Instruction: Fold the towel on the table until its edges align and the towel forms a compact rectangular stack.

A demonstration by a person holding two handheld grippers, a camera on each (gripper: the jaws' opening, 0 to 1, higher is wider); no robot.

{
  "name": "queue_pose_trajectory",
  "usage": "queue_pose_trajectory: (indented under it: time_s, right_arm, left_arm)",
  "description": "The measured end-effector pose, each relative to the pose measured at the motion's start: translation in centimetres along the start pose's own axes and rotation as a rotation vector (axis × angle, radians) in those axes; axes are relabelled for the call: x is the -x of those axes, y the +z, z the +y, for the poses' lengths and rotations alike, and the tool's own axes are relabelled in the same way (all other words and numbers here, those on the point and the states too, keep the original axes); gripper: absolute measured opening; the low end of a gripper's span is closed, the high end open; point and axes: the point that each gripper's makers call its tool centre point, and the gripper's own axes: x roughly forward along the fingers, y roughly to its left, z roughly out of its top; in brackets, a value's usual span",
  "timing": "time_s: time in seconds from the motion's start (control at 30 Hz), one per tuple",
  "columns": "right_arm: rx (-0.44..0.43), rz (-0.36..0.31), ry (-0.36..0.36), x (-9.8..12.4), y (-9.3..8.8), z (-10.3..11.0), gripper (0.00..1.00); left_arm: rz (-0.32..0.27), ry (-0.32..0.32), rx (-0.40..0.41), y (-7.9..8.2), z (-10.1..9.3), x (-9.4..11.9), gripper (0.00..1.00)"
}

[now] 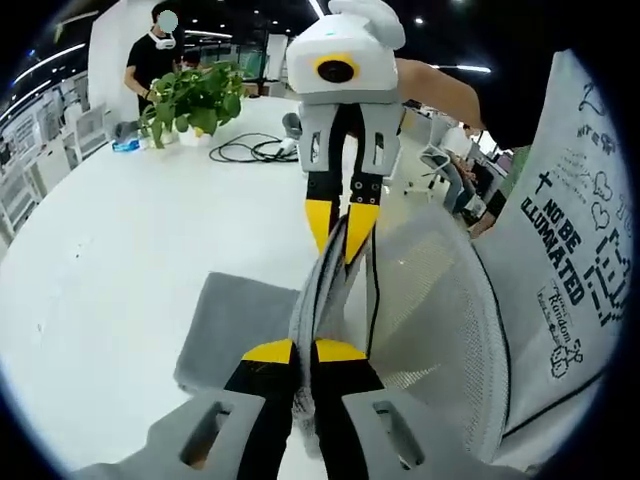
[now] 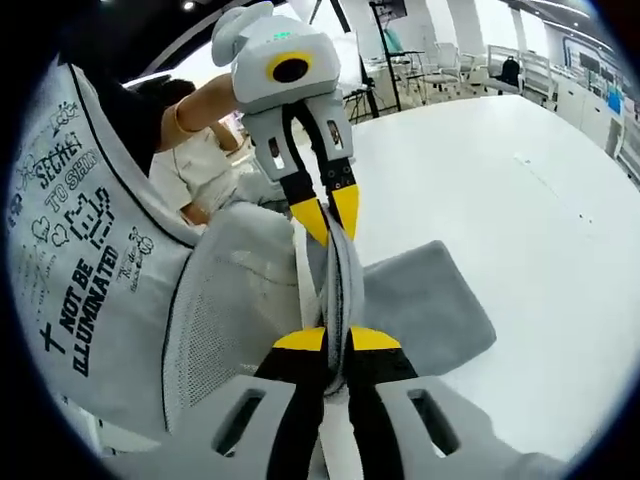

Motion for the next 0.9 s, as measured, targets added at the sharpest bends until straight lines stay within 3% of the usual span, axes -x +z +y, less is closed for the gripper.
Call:
queue_pose_trajectory:
  time_s: [0.37,0.53,0.63,0.73,0.83,0.9]
  right_arm:
    - [-0.117,-0.048,0.037,-0.7,-0.1,-4.6,0.06]
    - [-0.261,-0.179,0.046,-0.7,0.6,-6.8,0.08]
    - [-0.328,-0.315,0.104,-0.2,1.8,-7.2,0.14]
    - [-0.364,-0.363,0.183,-0.1,1.8,-6.5,0.25]
    - [-0.338,-0.299,0.127,-1.1,0.0,-7.0,0.31]
    - [-0.268,-0.235,0.101,-1.9,-1.2,-6.8,0.33]
  left_arm:
    - [0.0,-0.008,0.056,-0.6,4.3,-2.2,0.05]
    - [0.006,-0.004,0.086,-1.6,5.9,-3.1,0.05]
    - [0.009,0.002,0.109,-2.4,6.8,-3.6,0.05]
    - [-0.005,0.003,0.138,-2.8,7.3,-4.0,0.05]
    - [-0.007,0.006,0.159,-3.2,7.8,-4.5,0.05]
    - [-0.006,0.009,0.17,-3.5,8.2,-4.8,0.05]
